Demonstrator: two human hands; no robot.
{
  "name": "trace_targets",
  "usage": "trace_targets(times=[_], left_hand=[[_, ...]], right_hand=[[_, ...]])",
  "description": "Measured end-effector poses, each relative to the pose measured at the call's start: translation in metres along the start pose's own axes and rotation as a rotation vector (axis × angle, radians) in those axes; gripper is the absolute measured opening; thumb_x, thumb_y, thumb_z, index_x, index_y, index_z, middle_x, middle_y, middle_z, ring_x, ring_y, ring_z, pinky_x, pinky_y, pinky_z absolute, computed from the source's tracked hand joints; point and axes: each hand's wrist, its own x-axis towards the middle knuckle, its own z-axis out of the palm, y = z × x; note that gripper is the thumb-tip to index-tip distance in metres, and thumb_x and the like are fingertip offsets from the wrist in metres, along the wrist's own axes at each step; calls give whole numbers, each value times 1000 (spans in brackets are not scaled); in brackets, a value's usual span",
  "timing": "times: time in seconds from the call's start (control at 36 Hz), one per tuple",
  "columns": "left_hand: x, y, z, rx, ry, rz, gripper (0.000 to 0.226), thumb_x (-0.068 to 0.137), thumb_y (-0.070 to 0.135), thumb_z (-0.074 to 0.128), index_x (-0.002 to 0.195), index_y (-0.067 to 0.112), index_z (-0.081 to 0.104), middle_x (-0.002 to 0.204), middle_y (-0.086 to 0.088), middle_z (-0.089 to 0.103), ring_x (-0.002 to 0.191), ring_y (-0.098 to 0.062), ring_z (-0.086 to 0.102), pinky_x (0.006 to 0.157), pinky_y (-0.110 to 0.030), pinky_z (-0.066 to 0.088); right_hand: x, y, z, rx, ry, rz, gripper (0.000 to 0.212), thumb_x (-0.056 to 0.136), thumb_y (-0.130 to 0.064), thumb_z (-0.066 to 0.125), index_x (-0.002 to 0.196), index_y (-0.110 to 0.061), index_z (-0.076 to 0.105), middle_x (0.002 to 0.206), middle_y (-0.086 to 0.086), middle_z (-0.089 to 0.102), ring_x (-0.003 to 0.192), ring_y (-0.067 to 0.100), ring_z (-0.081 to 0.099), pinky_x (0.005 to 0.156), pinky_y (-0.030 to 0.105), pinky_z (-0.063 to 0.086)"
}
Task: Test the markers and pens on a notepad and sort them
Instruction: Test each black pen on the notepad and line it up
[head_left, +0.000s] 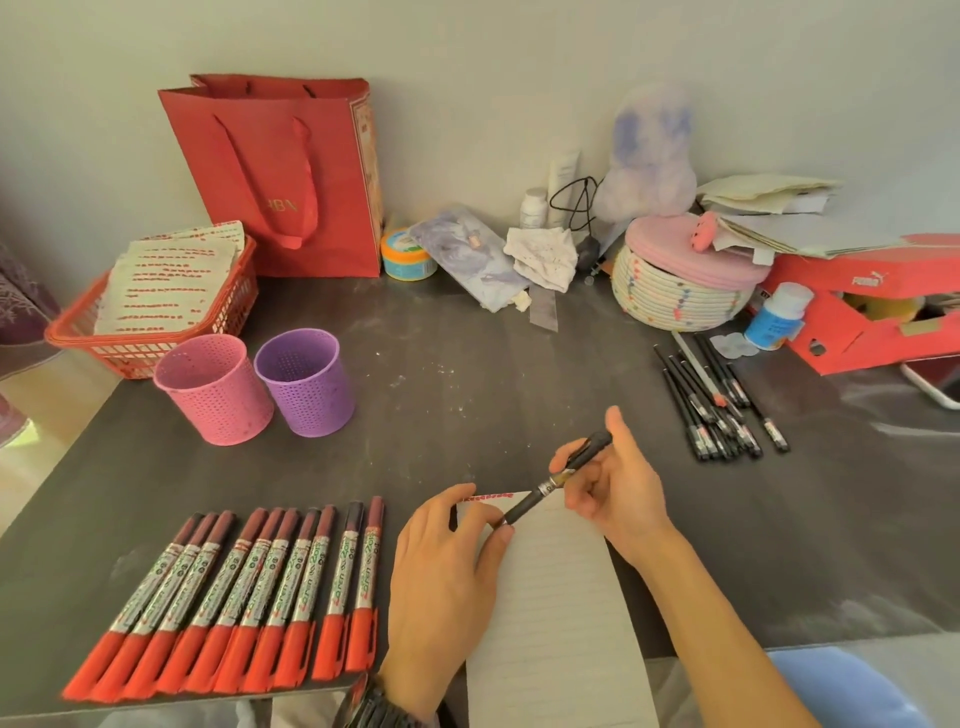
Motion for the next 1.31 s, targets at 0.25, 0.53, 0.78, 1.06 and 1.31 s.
trace_targets(times=[0.25, 0.53, 0.78, 1.06, 1.31], left_hand=[[0, 0, -1, 9, -13, -11, 18, 97, 43, 53, 105, 33, 66, 135, 10, 53, 127, -12, 46, 105, -33, 34], [0, 3, -1, -8, 61, 14, 13, 94, 38, 58, 98, 29, 68, 124, 10, 59, 117, -15, 53, 96, -39, 43], [1, -1, 5, 17, 25, -6, 17, 84, 47, 67, 98, 43, 58, 127, 22, 53, 119, -11, 49, 96, -38, 44], [5, 7, -3, 23, -41, -78, 15, 86, 40, 71, 99, 39, 62, 128, 17, 54, 124, -18, 47, 101, -42, 41], [19, 78, 9, 143, -52, 229, 32, 85, 32, 72, 115, 23, 64, 135, -3, 55, 133, -31, 44, 104, -52, 40]], right_hand=[[0, 0, 2, -16, 68, -13, 84, 103, -61, 26, 69, -4, 78, 45, 12, 58, 38, 16, 44, 40, 19, 36], [3, 9, 2, -134, 152, -152, 52, 97, -54, 50, 83, -14, 80, 50, 14, 61, 40, 15, 44, 42, 21, 36], [-7, -11, -11, 210, 314, -74, 37, 103, -30, 54, 80, -9, 74, 48, 8, 53, 39, 13, 40, 39, 22, 31], [-118, -22, -105, 551, 392, -187, 30, 86, -32, 61, 78, -7, 75, 52, 0, 41, 41, 10, 36, 36, 20, 29], [-235, 53, -189, 649, 781, -19, 31, 85, -20, 51, 68, -2, 69, 46, 6, 38, 34, 16, 36, 32, 24, 25]])
